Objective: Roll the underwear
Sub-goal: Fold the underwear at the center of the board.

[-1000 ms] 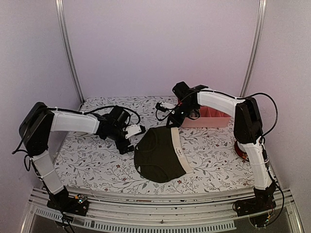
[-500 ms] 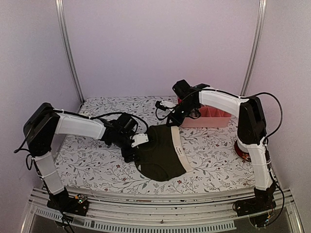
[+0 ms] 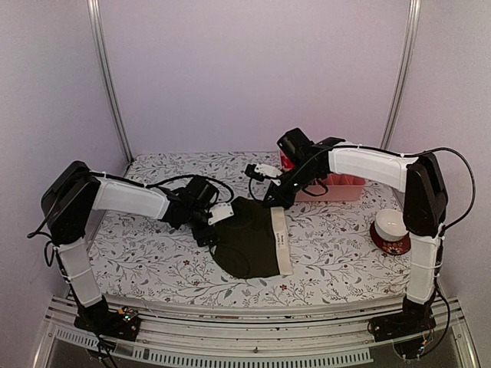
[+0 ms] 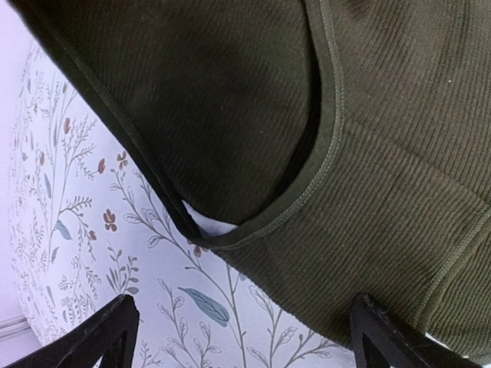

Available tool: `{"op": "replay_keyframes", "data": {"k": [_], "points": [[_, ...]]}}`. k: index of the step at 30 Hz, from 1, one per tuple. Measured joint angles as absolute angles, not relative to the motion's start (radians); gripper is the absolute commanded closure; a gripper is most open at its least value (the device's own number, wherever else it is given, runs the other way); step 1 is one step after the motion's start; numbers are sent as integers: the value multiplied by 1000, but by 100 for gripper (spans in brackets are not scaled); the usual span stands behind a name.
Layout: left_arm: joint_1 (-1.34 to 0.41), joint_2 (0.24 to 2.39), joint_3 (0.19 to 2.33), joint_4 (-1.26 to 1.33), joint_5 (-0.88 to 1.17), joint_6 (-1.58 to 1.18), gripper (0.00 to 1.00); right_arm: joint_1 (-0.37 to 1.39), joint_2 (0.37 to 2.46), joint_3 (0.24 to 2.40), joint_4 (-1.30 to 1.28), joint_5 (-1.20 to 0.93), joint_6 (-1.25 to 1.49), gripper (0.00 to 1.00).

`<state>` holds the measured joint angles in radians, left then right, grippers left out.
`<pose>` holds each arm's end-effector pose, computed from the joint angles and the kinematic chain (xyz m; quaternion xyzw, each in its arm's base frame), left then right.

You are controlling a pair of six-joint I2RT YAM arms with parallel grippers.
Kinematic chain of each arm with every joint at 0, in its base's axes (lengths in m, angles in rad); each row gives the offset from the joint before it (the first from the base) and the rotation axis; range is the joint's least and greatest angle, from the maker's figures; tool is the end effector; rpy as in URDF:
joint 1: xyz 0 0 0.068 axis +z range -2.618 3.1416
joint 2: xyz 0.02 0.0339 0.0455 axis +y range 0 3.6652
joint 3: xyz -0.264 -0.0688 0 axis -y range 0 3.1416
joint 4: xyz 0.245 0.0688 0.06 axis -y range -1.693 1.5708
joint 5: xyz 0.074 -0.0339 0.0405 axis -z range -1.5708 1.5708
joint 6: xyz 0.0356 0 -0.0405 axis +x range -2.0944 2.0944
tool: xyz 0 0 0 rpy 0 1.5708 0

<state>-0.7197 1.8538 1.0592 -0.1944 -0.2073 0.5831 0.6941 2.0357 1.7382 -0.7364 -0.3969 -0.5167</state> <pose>0.2816 -0.2370 0.1433 0.5541 0.7757 0.0794 0.2914 0.3331 0.2951 0.2432 -0.5809 0.7475 0.2124 0.2422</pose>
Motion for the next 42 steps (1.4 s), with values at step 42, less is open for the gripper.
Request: {"op": "replay_keyframes", "data": {"k": [42], "points": [[-653, 1483, 770, -207, 43, 793, 1, 1063, 1811, 1139, -423, -180, -288, 97]]}}
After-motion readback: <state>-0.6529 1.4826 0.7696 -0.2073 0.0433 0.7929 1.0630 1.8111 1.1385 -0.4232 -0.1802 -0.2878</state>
